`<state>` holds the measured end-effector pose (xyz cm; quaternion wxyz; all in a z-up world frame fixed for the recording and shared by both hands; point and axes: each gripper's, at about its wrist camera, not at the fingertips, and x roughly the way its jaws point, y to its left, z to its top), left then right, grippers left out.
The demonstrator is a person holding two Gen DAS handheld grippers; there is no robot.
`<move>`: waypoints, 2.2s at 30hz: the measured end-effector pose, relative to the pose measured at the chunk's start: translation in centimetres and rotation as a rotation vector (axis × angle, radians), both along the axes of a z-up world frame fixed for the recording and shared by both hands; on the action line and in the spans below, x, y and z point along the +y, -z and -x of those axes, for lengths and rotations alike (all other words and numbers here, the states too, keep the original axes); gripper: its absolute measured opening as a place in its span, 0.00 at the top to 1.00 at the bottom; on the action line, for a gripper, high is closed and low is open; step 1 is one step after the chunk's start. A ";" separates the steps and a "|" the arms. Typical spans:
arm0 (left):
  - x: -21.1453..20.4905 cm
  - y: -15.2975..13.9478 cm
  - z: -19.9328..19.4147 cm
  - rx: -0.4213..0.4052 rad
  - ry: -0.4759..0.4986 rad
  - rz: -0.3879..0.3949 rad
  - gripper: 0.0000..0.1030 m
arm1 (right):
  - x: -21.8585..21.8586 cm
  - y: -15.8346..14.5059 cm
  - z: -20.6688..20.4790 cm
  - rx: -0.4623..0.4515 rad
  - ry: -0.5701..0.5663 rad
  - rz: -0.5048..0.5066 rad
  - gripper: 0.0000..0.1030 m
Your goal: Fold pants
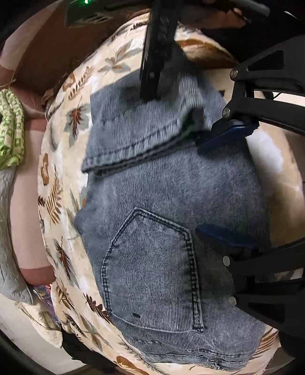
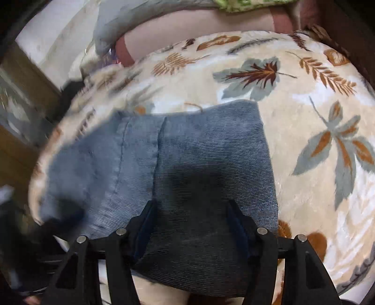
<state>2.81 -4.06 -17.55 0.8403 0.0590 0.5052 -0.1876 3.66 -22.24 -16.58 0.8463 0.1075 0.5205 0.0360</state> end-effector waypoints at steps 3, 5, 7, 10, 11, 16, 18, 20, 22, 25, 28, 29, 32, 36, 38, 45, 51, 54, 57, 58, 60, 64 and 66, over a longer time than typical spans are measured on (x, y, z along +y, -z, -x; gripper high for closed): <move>1.8 -1.0 0.5 -0.027 -0.030 0.032 0.35 | 0.7 -2.0 -0.4 -0.048 -0.031 -0.053 0.38; 3.3 -1.7 0.7 -0.044 -0.072 0.032 0.35 | 1.3 -3.2 -0.8 -0.098 -0.033 -0.034 0.38; 5.9 -2.6 0.9 -0.068 -0.135 0.041 0.35 | 2.3 -3.2 -1.6 -0.120 -0.033 0.013 0.38; 10.6 -3.6 1.0 -0.108 -0.254 0.025 0.35 | 3.9 -0.6 -3.0 -0.054 -0.060 0.019 0.38; 12.8 -3.9 0.8 -0.113 -0.305 0.022 0.35 | 4.5 0.1 -3.0 -0.031 -0.071 0.048 0.38; 21.1 -3.7 -0.5 -0.092 -0.498 0.025 0.34 | 5.6 -0.7 -2.4 -0.086 -0.094 0.062 0.38; 23.2 -3.5 -1.2 -0.073 -0.532 0.051 0.34 | 5.9 -2.4 -1.8 -0.146 -0.107 0.036 0.38; 24.9 -3.3 -1.8 -0.056 -0.569 0.105 0.34 | 6.7 -3.8 -1.2 -0.205 -0.150 -0.015 0.38; 26.1 -2.9 -2.6 -0.029 -0.586 0.172 0.34 | 8.0 -4.4 -0.8 -0.239 -0.192 -0.075 0.48; 26.8 -2.5 -3.8 0.004 -0.587 0.230 0.34 | 10.4 -4.3 -0.6 -0.240 -0.252 -0.077 0.65; 26.9 -1.7 -4.9 0.044 -0.582 0.245 0.34 | 12.3 -3.2 -1.0 -0.206 -0.286 -0.079 0.71; 27.0 -1.5 -5.3 0.048 -0.578 0.250 0.34 | 12.9 -2.8 -1.1 -0.197 -0.293 -0.080 0.71; 27.4 -1.1 -6.3 0.072 -0.563 0.304 0.34 | 14.0 -2.2 -1.6 -0.184 -0.300 -0.071 0.77; 27.3 -0.4 -7.7 0.127 -0.521 0.393 0.33 | 15.3 -0.9 -2.4 -0.137 -0.297 -0.098 0.77; 26.9 0.4 -8.5 0.162 -0.486 0.410 0.33 | 15.6 0.0 -2.9 -0.108 -0.296 -0.104 0.77; 25.3 1.7 -8.3 0.207 -0.440 0.408 0.33 | 15.6 1.6 -3.0 -0.092 -0.281 -0.105 0.78; 24.0 1.6 -6.7 0.229 -0.414 0.373 0.34 | 15.2 1.8 -2.7 -0.104 -0.286 -0.117 0.78; 23.7 1.6 -7.0 0.234 -0.415 0.346 0.40 | 15.5 1.8 -2.6 -0.116 -0.296 -0.098 0.78; 23.6 1.6 -7.6 0.255 -0.393 0.406 0.70 | 15.4 1.8 -2.5 -0.116 -0.296 -0.106 0.78; 23.4 1.5 -7.6 0.248 -0.387 0.405 0.75 | 15.3 1.8 -2.5 -0.115 -0.295 -0.111 0.78; 22.8 1.0 -7.4 0.218 -0.376 0.371 0.77 | 15.2 1.9 -2.5 -0.117 -0.293 -0.117 0.78; 22.1 -0.8 -6.9 0.153 -0.366 0.345 0.80 | 15.1 1.9 -2.3 -0.126 -0.296 -0.120 0.78; 21.7 -2.0 -6.6 0.125 -0.356 0.340 0.80 | 15.1 1.9 -2.3 -0.129 -0.292 -0.127 0.78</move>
